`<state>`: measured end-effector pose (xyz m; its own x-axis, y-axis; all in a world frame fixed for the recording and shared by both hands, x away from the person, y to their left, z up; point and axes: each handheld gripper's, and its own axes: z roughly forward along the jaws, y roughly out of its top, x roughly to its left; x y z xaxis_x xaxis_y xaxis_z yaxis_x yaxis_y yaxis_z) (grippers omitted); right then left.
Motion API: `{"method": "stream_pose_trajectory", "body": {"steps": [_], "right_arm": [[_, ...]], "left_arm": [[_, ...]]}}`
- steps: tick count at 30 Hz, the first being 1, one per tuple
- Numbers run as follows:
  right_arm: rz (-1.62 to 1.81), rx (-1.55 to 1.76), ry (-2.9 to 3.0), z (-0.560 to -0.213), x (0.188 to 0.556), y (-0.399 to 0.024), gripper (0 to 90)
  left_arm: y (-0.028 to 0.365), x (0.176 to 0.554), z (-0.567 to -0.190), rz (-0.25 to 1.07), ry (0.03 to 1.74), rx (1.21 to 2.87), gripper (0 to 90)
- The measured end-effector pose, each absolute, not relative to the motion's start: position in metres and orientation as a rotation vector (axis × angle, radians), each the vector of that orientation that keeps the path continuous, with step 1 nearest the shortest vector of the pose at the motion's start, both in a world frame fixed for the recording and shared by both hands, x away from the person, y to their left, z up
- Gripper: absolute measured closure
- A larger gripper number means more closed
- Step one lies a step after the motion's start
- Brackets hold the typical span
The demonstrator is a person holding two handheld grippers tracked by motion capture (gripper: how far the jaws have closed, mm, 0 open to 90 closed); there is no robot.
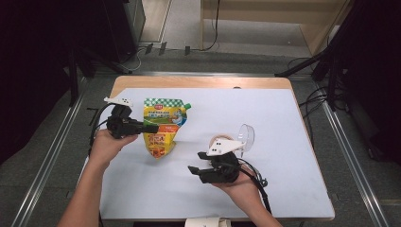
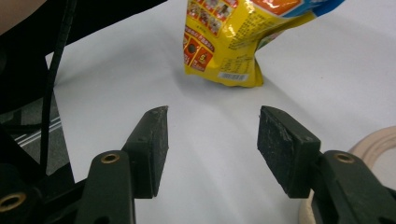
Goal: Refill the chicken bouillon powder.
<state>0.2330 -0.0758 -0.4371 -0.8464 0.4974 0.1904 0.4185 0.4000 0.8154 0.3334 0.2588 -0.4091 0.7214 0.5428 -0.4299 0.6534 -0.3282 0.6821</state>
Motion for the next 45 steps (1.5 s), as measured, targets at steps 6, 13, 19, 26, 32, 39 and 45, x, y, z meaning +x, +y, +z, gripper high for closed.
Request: {"method": "stream_pose_trajectory", "body": {"steps": [6, 13, 19, 26, 32, 39, 45], "right_arm": [[1.449, 0.837, 2.548, -0.437, 0.236, -0.077, 44.2], [1.448, 0.838, 2.55, -0.436, 0.239, -0.078, 44.9], [1.443, 0.847, 2.554, -0.434, 0.241, -0.08, 45.5], [1.432, 0.873, 2.561, -0.429, 0.244, -0.084, 45.6], [1.432, 0.878, 2.566, -0.426, 0.246, -0.087, 46.3], [1.434, 0.891, 2.57, -0.423, 0.247, -0.091, 48.4], [1.444, 0.908, 2.576, -0.418, 0.249, -0.094, 49.6]], "left_arm": [[0.264, 0.326, -0.406, -0.133, 0.887, 1.981, 76.6], [0.265, 0.321, -0.398, -0.086, 0.852, 1.982, 62.0], [0.265, 0.319, -0.387, -0.071, 0.861, 1.997, 54.8], [0.275, 0.316, -0.375, -0.031, 0.882, 1.986, 50.6], [0.288, 0.313, -0.367, -0.004, 0.905, 1.978, 48.8], [0.301, 0.312, -0.367, 0.034, 0.952, 1.989, 47.7], [0.313, 0.312, -0.372, 0.046, 0.978, 1.991, 46.3]]}}
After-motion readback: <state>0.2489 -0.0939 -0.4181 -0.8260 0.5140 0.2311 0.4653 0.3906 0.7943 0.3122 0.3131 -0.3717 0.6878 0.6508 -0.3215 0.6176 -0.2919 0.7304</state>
